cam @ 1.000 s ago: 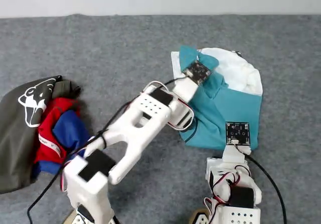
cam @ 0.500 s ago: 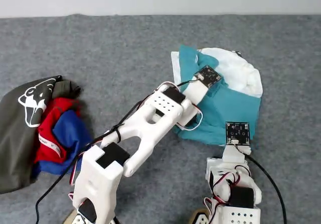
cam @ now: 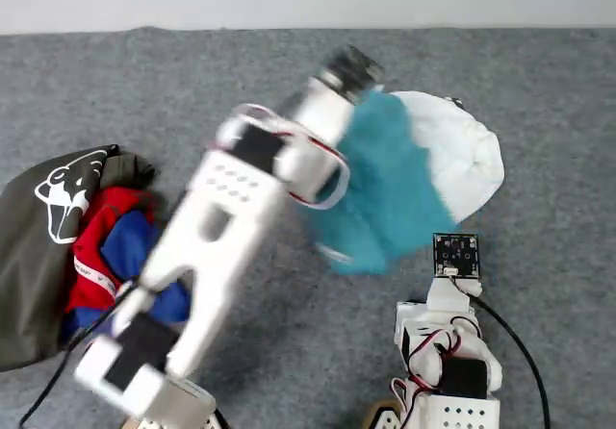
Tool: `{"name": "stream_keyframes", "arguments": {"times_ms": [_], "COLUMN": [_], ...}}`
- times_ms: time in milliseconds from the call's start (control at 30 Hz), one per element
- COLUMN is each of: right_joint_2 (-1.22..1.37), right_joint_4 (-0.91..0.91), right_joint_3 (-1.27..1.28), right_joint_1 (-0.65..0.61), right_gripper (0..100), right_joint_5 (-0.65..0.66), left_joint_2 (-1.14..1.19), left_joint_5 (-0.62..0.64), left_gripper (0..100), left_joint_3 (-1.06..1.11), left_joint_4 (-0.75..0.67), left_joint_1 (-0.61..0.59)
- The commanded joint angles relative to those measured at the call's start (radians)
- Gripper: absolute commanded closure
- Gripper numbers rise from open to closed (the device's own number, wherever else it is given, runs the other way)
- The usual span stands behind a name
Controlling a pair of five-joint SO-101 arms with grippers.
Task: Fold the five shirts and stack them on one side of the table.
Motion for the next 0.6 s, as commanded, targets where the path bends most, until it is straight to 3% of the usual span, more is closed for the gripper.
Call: {"name": "stream_keyframes", "arguments": {"times_ms": [0,300,567], "right_joint_2": [-0.001,-0.001,-0.004], "right_joint_4": [0.008,0.008,0.008], "right_joint_3": [0.015,0.015,0.015], "right_joint_1": [0.008,0.005,0.005], "right_gripper": [98.9,98.7,98.7], "right_joint_5": [-0.006,-0.006,-0.003], "left_joint_2": [-0.206,-0.477,-0.554], "left_joint_5": [-0.012,-0.107,-0.172], "left_gripper": [99,99,99], "left_joint_3": [-0.053,-0.053,-0.047], "left_joint_4": [0.011,0.003,0.012], "left_joint_1": [-0.143,-0.508,-0.838]}}
